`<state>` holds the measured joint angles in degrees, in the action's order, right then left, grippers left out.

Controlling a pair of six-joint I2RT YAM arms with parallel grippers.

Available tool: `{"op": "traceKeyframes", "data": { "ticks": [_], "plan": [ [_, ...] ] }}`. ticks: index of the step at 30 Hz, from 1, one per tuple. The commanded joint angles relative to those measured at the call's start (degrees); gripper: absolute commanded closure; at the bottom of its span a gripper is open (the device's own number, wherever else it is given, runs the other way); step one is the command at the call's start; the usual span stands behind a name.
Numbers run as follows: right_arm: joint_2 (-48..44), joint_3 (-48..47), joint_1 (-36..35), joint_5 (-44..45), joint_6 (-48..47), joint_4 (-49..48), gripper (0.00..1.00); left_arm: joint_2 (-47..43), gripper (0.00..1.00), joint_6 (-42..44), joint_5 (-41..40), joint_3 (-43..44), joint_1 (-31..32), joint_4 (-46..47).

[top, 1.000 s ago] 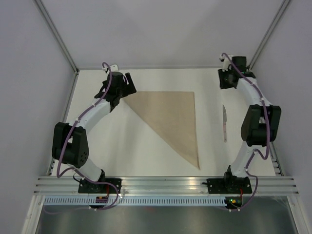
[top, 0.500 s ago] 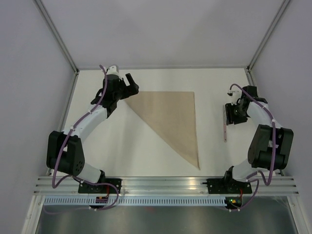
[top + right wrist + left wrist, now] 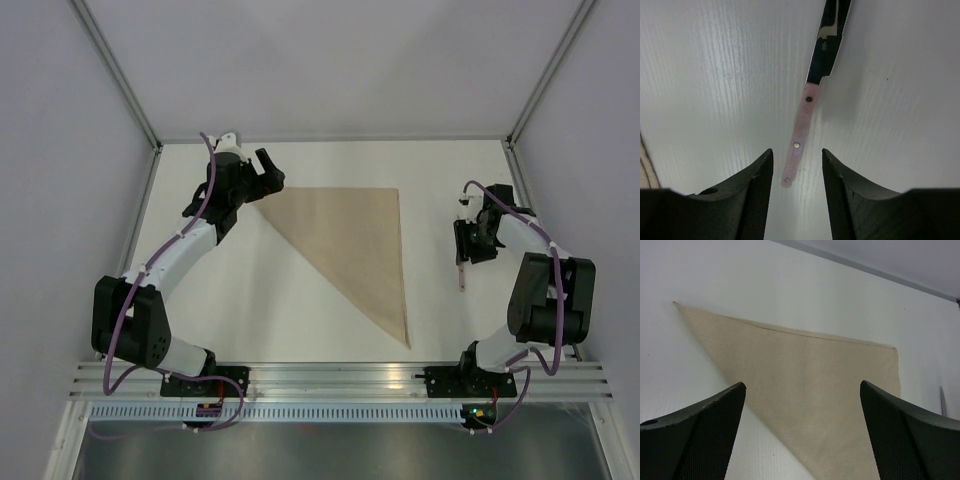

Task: Fold the napkin, place the utensils inside, and roll it up
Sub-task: Pick up the knife at the center of the board.

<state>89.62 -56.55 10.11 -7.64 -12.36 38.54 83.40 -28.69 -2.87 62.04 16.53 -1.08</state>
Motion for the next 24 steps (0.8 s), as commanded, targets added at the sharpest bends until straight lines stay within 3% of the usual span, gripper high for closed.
{"op": "traceKeyframes", "data": {
  "ticks": [1,19,24],
  "plan": [
    [2.0,-0.5,-0.5,3.9,2.9,-2.3,0.5,-1.3,0.0,-1.2,0.2,0.0,-0.3,2.3],
    [8.0,0.1,-0.9,7.3,3.2,-6.7,0.57,-0.3,0.0,-0.6,-0.2,0.9,-0.5,2.1],
    [9.8,1.0,-1.1,9.6,2.4,-8.4,0.76,0.0,0.0,-0.7,-0.6,1.2,-0.4,2.0]
  ]
}}
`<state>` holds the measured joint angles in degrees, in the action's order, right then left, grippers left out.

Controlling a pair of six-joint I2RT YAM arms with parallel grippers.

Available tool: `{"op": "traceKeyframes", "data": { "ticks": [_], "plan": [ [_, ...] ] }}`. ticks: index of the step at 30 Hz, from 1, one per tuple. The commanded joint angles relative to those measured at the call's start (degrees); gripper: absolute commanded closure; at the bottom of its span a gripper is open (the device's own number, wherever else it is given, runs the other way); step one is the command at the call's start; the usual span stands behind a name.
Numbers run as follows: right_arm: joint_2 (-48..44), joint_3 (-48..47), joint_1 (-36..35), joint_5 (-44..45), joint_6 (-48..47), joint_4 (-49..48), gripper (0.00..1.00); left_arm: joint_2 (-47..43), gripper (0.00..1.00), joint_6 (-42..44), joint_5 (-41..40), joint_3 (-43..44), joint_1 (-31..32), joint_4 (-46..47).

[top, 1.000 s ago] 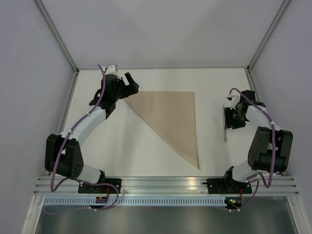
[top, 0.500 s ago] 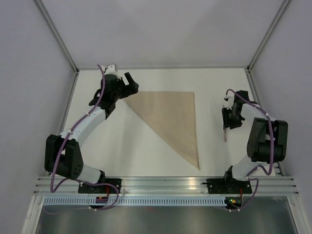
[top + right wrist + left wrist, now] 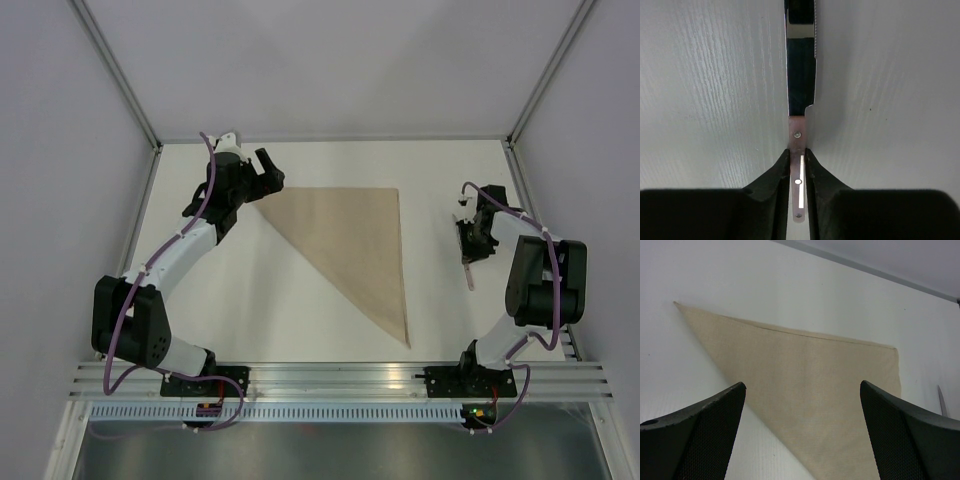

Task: Fold the napkin, place the utensils inside, and roll it up
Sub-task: Pick up the knife at the center of the board, then place the knife on the napkin.

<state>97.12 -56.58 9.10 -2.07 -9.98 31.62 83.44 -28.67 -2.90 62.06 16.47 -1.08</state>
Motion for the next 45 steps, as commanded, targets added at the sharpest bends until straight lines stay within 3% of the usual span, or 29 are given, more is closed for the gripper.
{"op": "traceKeyframes", "data": {
  "ticks": [1,5,16,21,36,45],
  "plan": [
    [2.6,1.2,-0.2,4.3,-0.2,-1.6,0.79,0.1,0.0,-0.6,-0.5,1.2,-0.4,2.0],
    [3.4,0.9,-0.2,4.6,-1.9,-2.7,1.0,0.5,0.0,-0.7,-1.0,1.3,-0.4,2.0],
    [-1.8,-12.0,-3.1,2.3,-4.6,2.4,1.0,1.3,0.0,-0.5,-2.2,4.2,-0.9,-0.5],
    [-1.1,-19.3,-11.2,-0.2,-3.0,6.0,0.99,0.1,0.0,-2.3,-3.3,6.0,-2.5,-2.7],
    [16.4,-38.0,-46.6,3.6,6.8,9.2,1.0,-5.4,0.0,-1.9,-10.1,12.9,-3.7,-12.6],
    [24.1,-43.2,-53.3,4.1,11.4,9.9,1.0,-6.4,0.0,-1.4,-10.7,13.2,-4.2,-14.3]
  ]
}}
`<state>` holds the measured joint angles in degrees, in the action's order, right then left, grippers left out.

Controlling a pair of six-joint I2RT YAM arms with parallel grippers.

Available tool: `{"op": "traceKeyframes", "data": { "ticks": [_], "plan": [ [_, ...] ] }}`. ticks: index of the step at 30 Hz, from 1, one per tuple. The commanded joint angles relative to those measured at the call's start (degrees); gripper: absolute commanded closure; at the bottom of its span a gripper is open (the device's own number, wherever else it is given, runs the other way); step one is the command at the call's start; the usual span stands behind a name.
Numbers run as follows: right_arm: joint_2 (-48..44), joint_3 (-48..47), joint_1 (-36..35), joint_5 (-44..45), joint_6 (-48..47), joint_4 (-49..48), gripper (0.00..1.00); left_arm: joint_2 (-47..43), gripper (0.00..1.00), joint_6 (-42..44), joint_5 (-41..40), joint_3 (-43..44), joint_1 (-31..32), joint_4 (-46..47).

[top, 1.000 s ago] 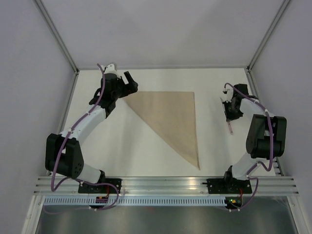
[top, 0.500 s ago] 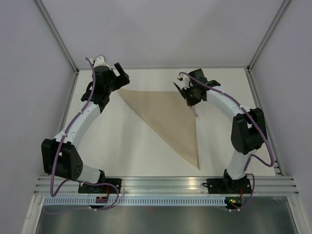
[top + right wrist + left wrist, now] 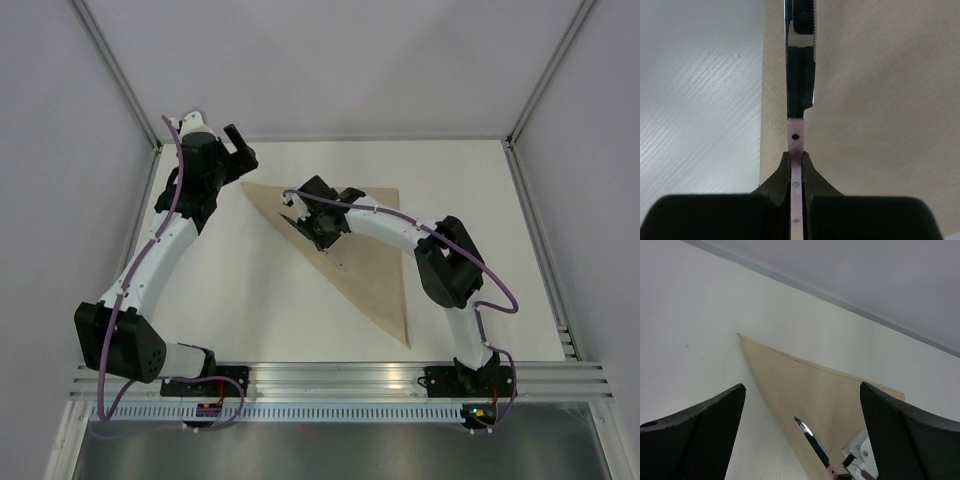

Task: Fold the napkin, place the utensils inside, and roll it up
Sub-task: Place the knife on the napkin.

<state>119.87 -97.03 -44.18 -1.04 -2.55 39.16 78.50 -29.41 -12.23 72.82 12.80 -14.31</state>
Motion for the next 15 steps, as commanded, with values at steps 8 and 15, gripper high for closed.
{"op": "traceKeyframes", "data": {
  "ticks": [8,15],
  "plan": [
    [2.3,-1.6,-2.2,3.6,5.4,1.7,0.99,-1.3,0.0,-0.7,-1.2,2.5,-0.6,-1.3],
    [3.9,-1.4,-3.3,3.0,6.7,1.2,1.0,-1.2,0.0,-0.5,-1.1,2.2,-0.7,-1.5]
  ]
}}
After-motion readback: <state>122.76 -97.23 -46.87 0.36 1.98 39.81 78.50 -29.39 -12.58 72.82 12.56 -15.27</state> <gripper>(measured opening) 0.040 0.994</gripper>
